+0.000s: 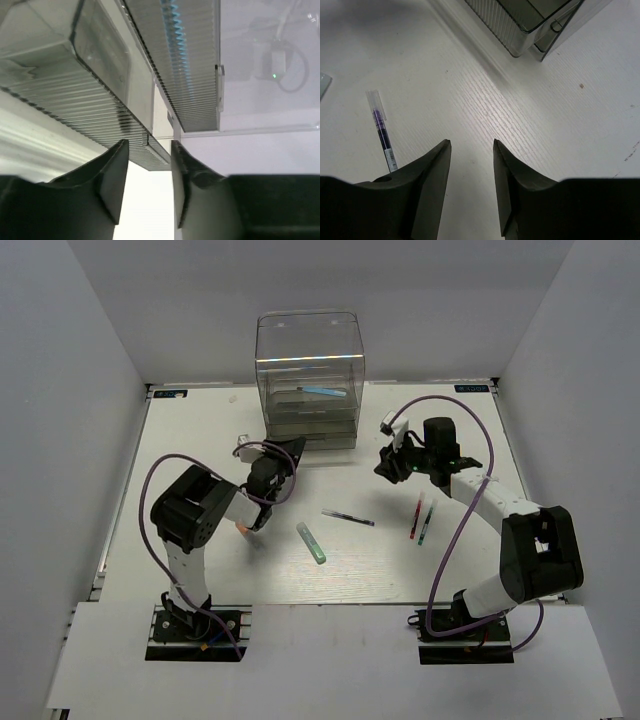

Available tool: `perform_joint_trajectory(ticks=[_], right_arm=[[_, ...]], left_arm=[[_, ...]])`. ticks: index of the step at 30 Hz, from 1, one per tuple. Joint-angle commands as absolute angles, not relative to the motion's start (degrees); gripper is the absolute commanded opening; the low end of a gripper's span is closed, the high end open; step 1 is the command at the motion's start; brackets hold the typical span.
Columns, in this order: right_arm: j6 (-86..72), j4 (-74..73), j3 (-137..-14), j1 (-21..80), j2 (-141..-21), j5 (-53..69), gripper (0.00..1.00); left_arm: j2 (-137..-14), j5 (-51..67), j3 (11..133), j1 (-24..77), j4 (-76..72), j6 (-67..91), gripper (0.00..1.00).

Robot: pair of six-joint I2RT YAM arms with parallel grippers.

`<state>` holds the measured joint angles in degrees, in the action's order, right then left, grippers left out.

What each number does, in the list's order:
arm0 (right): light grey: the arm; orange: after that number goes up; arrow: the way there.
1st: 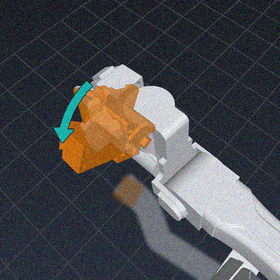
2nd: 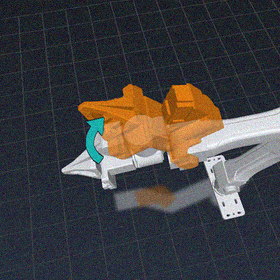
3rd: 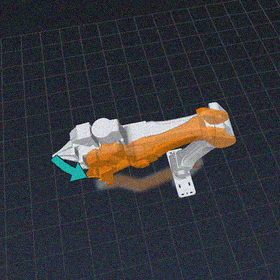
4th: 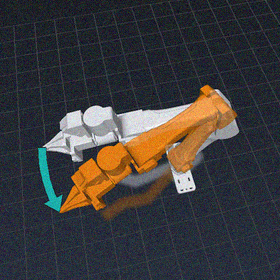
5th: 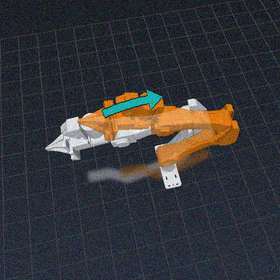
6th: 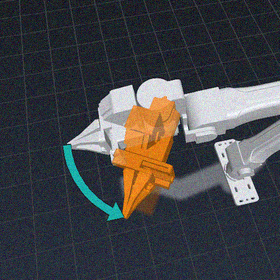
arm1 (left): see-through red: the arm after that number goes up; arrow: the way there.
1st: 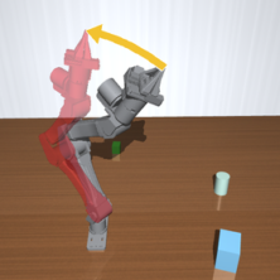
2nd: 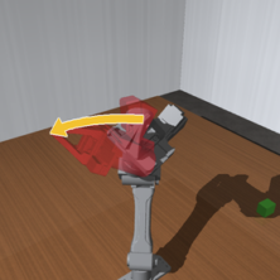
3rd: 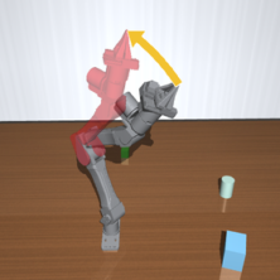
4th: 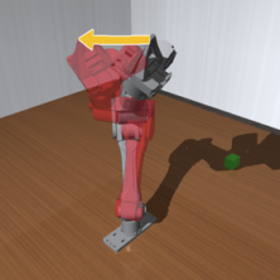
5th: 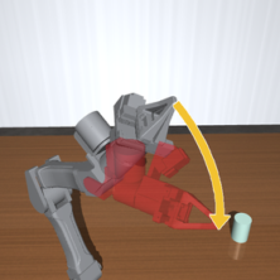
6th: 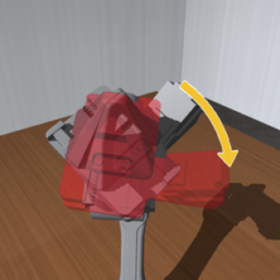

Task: Sort the stationery into containers
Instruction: Open the drawer in the storage box, then pick up the stationery from the center of the board.

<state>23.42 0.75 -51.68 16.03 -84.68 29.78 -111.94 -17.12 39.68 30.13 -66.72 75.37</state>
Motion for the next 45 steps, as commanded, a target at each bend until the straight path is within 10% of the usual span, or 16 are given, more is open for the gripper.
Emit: perform_joint_trajectory(ticks=[1,13,22,29,45], right_arm=[[24.7,0.09,-51.95,15.91,-82.88,31.99,0.46],[27.85,-2.19,-52.12,16.26,-82.88,33.66,0.47],[32.78,-7.82,-52.3,17.49,-83.58,38.23,0.5],[32.26,-7.3,-51.68,18.63,-83.93,37.71,0.5],[32.08,-5.45,-48.08,18.98,-81.13,35.77,0.52]], left_arm=[[-106.01,-16.79,39.11,30.32,-60.06,75.06,0.51],[-93.36,-13.72,36.83,30.32,-40.89,73.65,0.66],[-81.05,-10.36,40.69,30.32,1.81,73.99,0.69],[-76.38,-18.54,44.55,29.09,25.21,81.47,1.0],[-92.98,-20.05,61.42,20.58,47.71,87.45,0.94]])
